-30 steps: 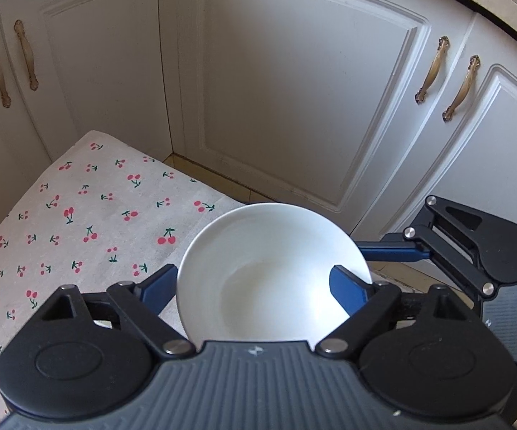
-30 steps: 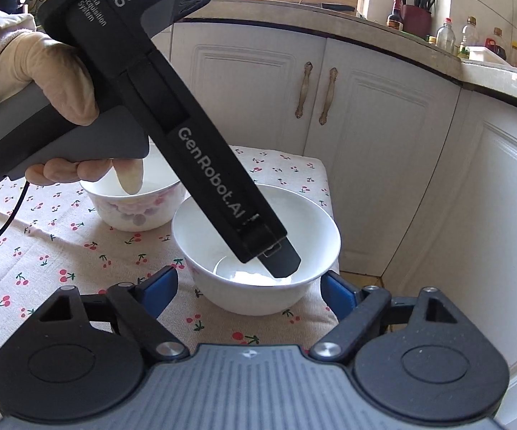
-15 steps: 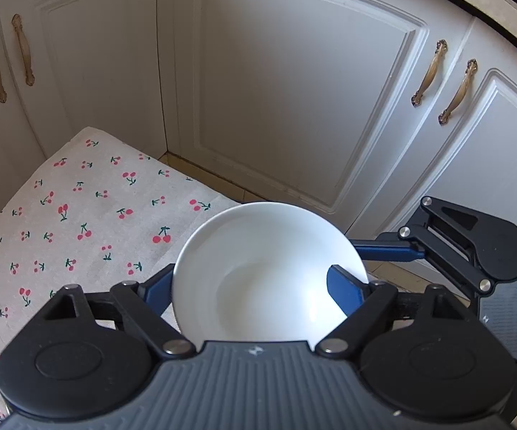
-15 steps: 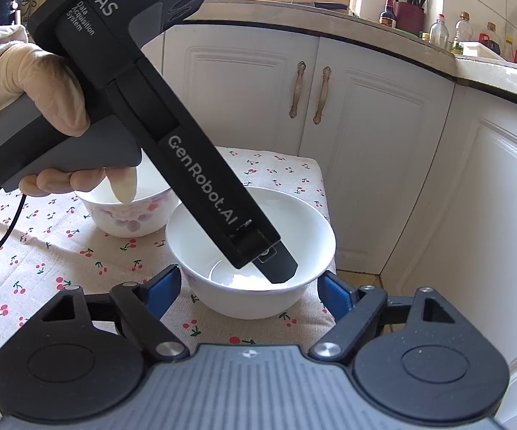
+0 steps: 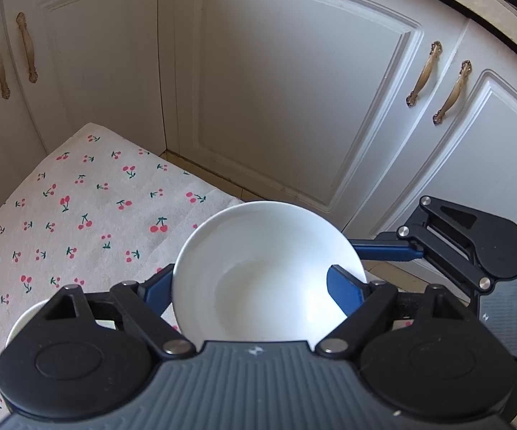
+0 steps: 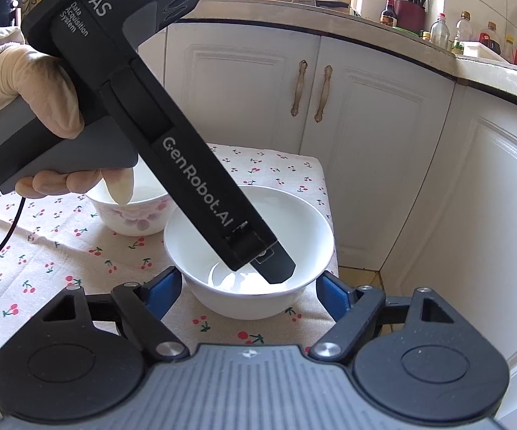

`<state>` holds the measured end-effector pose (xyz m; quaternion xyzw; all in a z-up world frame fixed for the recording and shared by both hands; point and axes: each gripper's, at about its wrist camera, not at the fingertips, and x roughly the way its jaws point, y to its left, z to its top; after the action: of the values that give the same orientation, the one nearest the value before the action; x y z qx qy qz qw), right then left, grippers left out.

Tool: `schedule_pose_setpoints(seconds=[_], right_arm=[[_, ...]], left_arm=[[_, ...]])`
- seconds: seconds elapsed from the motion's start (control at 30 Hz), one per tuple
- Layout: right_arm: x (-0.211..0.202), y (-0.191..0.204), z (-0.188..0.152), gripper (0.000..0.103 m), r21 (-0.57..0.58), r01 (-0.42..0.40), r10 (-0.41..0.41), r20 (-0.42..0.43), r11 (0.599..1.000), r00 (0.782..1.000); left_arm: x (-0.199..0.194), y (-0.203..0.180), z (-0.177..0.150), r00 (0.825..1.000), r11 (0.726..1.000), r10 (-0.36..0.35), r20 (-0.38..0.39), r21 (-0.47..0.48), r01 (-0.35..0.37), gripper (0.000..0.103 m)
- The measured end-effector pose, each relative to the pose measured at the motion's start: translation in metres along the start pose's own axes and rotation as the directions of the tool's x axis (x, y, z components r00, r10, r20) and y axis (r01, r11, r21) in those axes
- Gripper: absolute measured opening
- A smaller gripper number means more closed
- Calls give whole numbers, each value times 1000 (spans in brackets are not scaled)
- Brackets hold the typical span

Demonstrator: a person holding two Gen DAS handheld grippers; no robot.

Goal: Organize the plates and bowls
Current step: 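Grasp the white bowl rim with the left gripper, then lift the white bowl with the left gripper over the pink-patterned bowl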

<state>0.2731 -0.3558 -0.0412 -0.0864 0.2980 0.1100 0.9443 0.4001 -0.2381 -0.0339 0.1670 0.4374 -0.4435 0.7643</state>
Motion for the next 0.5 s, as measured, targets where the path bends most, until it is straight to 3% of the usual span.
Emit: schedule_pose_setpoints(seconds=[0.5], right_arm=[[-47, 24, 4, 86, 2, -31, 31, -3, 1000, 1000]], left_arm=[[-48, -27, -25, 999, 1000, 12, 42, -12, -11, 87]])
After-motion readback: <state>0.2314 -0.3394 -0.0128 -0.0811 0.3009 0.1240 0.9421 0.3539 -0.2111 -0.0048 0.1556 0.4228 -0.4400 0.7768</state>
